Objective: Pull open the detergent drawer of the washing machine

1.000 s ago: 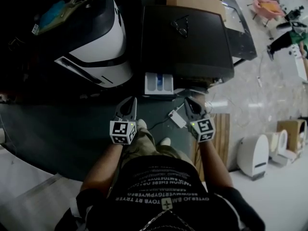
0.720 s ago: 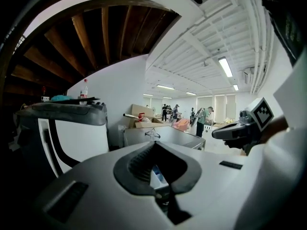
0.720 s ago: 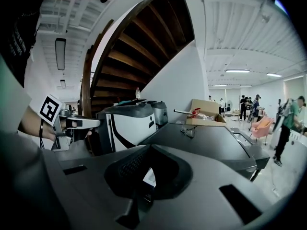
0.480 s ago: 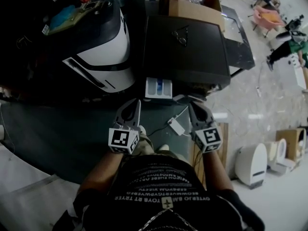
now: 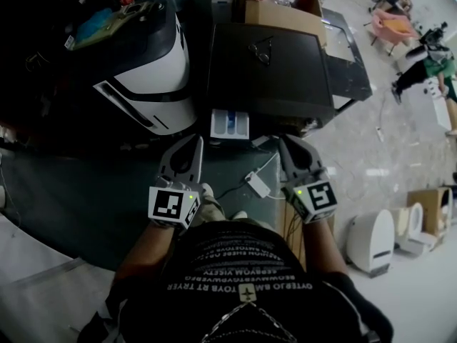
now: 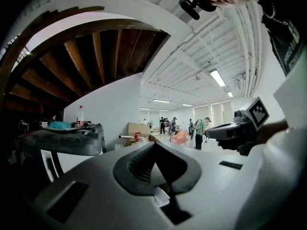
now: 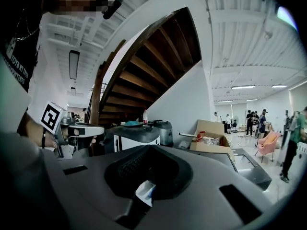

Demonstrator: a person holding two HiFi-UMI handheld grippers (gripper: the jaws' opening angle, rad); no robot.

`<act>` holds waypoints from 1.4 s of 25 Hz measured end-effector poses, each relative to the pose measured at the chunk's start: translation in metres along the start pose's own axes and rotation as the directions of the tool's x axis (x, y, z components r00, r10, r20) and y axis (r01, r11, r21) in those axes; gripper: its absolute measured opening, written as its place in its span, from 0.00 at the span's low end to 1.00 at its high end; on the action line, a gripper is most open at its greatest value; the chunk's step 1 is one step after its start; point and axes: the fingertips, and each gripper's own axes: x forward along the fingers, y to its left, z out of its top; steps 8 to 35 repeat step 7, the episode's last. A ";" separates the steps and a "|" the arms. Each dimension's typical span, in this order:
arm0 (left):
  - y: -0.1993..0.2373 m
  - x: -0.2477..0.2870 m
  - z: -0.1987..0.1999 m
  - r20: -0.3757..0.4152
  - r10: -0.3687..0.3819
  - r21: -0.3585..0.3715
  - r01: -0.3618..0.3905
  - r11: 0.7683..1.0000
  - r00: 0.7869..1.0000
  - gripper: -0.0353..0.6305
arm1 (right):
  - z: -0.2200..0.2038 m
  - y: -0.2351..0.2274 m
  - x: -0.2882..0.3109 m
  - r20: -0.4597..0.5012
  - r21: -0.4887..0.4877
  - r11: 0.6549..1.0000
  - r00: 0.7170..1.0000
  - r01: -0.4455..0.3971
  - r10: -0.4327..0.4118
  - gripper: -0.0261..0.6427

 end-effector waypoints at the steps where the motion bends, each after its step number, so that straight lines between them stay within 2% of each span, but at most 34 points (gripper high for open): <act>1: -0.002 -0.002 0.007 0.004 0.005 -0.001 -0.005 1.000 1.000 0.06 | 0.006 -0.001 -0.003 0.007 -0.004 1.000 1.000 0.004 -0.004 0.04; 7: -0.009 -0.012 0.040 0.035 0.028 0.006 -0.028 1.000 0.999 0.06 | 0.033 0.009 -0.020 0.038 0.003 1.000 0.999 -0.020 0.020 0.04; 35: -0.009 -0.012 0.040 0.035 0.028 0.006 -0.028 1.000 0.999 0.06 | 0.033 0.009 -0.020 0.038 0.003 1.000 0.999 -0.020 0.020 0.04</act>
